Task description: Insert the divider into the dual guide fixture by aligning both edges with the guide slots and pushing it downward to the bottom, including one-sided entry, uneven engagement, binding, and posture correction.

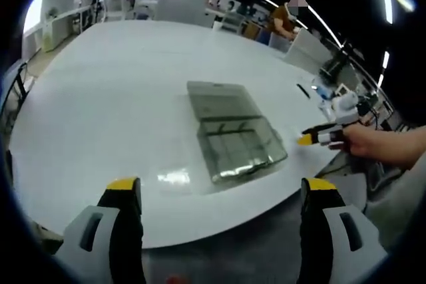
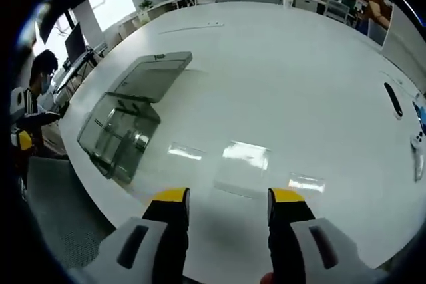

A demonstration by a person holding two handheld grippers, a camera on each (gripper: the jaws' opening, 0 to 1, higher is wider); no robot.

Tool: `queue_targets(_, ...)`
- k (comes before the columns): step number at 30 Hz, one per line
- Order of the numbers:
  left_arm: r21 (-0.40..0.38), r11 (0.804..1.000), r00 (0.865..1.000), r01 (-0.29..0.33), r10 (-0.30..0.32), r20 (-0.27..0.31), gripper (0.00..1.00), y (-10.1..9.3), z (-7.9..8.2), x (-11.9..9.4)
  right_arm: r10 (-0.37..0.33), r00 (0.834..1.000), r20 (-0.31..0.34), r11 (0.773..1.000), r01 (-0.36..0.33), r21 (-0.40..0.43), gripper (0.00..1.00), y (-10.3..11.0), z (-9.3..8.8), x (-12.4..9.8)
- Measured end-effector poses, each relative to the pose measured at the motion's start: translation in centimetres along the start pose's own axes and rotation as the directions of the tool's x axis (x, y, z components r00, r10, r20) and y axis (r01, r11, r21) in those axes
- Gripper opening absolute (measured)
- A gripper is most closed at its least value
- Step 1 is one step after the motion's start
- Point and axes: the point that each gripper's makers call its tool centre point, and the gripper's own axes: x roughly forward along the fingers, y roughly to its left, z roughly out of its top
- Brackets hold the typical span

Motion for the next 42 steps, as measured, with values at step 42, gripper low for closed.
queue_targets(42, -0.031, 1.000, 1.000, -0.005, 0.006, 0.013, 0.98, 0.6, -0.2, 0.2, -0.111, 0.965, -0.237, 0.993, 0.119, 0.017, 0.31, -1.3, -0.9, 1.7)
